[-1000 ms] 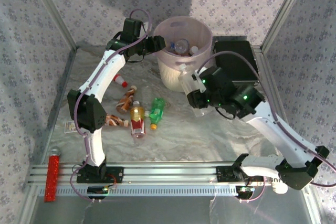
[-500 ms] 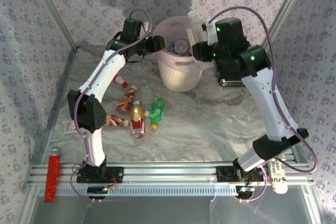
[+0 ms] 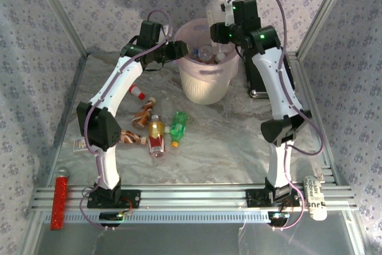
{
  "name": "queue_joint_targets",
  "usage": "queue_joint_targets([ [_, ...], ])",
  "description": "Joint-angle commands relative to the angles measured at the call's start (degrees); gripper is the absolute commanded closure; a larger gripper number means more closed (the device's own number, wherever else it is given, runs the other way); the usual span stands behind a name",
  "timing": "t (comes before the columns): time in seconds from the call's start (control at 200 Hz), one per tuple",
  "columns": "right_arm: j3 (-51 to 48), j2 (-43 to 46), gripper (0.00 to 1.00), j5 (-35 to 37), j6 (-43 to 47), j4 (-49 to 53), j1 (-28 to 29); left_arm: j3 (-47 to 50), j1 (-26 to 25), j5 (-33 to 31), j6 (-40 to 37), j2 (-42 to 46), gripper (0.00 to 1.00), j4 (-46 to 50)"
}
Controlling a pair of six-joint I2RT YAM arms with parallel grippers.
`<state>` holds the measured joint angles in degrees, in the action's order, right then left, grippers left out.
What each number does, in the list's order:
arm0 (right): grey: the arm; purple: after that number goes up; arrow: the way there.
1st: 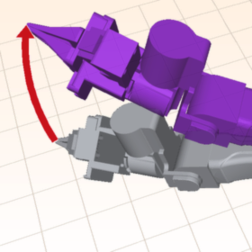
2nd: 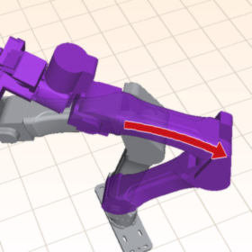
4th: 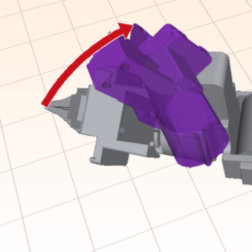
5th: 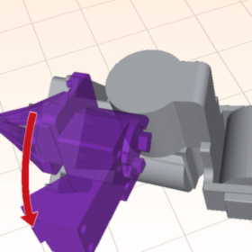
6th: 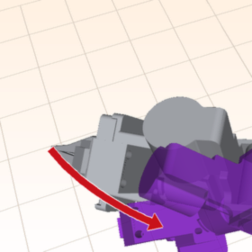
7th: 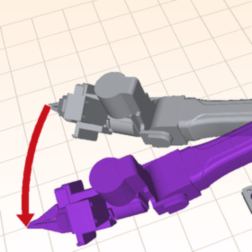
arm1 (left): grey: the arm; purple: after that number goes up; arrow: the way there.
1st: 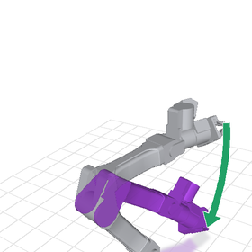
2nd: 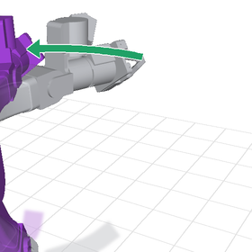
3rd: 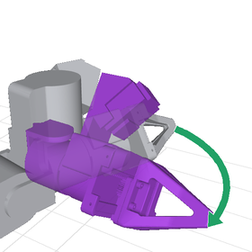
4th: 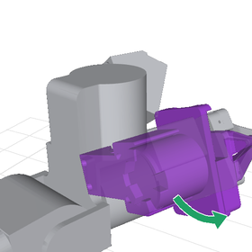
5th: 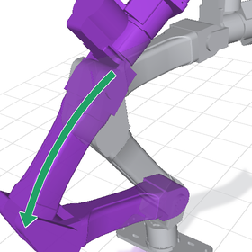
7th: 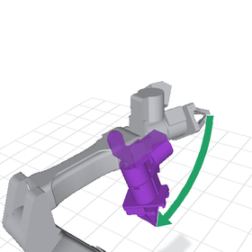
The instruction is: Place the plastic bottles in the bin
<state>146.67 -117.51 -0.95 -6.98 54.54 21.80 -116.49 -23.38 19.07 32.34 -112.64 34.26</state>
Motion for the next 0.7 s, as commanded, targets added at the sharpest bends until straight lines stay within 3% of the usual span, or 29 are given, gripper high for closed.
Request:
queue_joint_targets([
  [0.0,1.5,-2.6,0.52,-1.3,1.5,2.7,0.1,-1.7,0.0,1.4,-1.7,-1.3,0.39,4.2],
  [0.285,-8.3,-2.9,0.48,0.1,5.0,1.7,1.3,-2.6,-0.1,1.5,-1.9,-1.9,0.39,4.3],
  [0.35,-8.7,-3.4,0.41,0.1,5.2,2.2,1.2,-2.5,-0.1,1.5,-1.9,-1.8,0.39,4.3],
  [0.525,-8.6,-4.6,0.12,1.1,5.8,2.9,1.1,-2.3,-0.3,1.4,-1.7,-2.0,0.39,4.2],
  [0.7,-7.3,-5.0,0.06,1.5,6.0,3.7,0.8,-2.3,-0.4,1.2,-1.8,-1.9,0.39,4.3],
])
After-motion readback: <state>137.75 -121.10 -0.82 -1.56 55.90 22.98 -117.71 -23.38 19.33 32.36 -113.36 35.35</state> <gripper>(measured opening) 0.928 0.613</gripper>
